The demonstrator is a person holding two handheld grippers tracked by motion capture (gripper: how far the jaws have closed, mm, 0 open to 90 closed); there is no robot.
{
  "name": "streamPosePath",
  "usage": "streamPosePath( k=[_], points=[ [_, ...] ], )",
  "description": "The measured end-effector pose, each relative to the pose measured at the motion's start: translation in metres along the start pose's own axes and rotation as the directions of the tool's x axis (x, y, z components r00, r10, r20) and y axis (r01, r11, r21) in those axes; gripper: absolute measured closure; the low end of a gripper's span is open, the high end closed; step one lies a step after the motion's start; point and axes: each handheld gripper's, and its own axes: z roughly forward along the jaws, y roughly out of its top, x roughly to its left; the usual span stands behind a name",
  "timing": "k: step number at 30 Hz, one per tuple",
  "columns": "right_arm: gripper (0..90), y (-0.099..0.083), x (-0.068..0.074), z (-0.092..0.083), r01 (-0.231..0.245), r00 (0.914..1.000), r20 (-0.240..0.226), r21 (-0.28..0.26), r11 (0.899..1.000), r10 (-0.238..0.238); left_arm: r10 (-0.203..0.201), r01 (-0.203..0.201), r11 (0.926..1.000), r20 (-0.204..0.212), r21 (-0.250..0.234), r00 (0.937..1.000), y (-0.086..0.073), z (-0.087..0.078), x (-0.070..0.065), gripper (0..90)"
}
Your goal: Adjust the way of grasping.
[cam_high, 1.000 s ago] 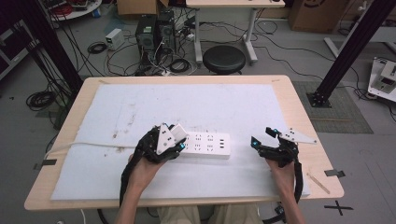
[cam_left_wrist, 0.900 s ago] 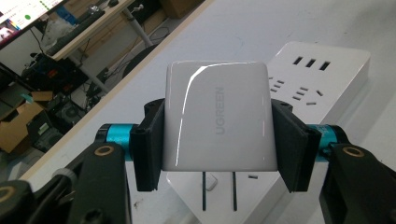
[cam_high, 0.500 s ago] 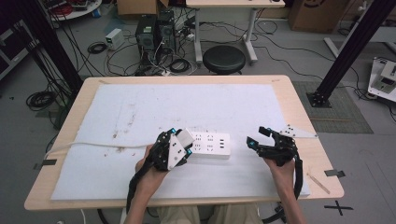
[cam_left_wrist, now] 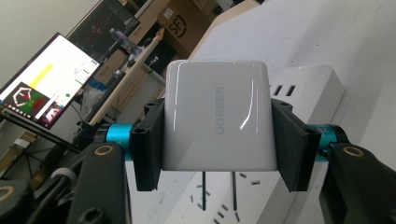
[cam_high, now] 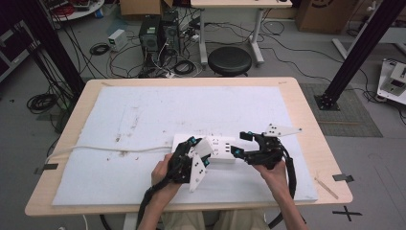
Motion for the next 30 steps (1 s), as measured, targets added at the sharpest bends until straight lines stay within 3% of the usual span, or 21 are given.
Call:
streamPosePath(
  k=[2, 4, 6, 17, 18, 22, 30],
  points=[
    [21.4, 0.000, 0.000, 0.000, 0.000, 1.0000, 0.000, 0.000, 1.000, 0.000, 0.023, -0.023, 0.9995, -0.011, -0.019, 0.9997, 0.004, 0.002, -0.006, 42.4],
    [21.4, 0.000, 0.005, 0.011, -0.048, 0.9960, -0.076, -0.013, 0.999, 0.047, 0.014, -0.015, 0.9991, -0.027, -0.040, 0.9995, 0.009, 0.006, -0.013, 42.4],
    [21.4, 0.000, 0.006, 0.014, -0.066, 0.9927, -0.102, -0.003, 0.998, 0.066, 0.012, -0.013, 0.9988, -0.034, -0.048, 0.9993, 0.011, 0.007, -0.016, 42.4],
    [25.2, -0.004, 0.009, 0.022, -0.116, 0.9805, -0.161, -0.008, 0.993, 0.113, 0.011, -0.014, 0.9971, -0.047, -0.075, 0.9988, 0.018, 0.011, -0.024, 42.4],
    [25.3, -0.005, 0.007, 0.025, -0.159, 0.9683, -0.197, -0.011, 0.987, 0.154, 0.010, -0.014, 0.9965, -0.053, -0.083, 0.9986, 0.019, 0.011, -0.025, 42.4],
    [27.0, -0.007, 0.006, 0.027, -0.190, 0.9560, -0.229, -0.007, 0.982, 0.183, 0.005, -0.010, 0.9959, -0.057, -0.090, 0.9984, 0.020, 0.011, -0.026, 42.4],
    [33.1, -0.009, 0.006, 0.031, -0.190, 0.9486, -0.258, -0.001, 0.982, 0.183, 0.004, -0.010, 0.9945, -0.061, -0.104, 0.9981, 0.021, 0.011, -0.027, 42.4]
  ],
)
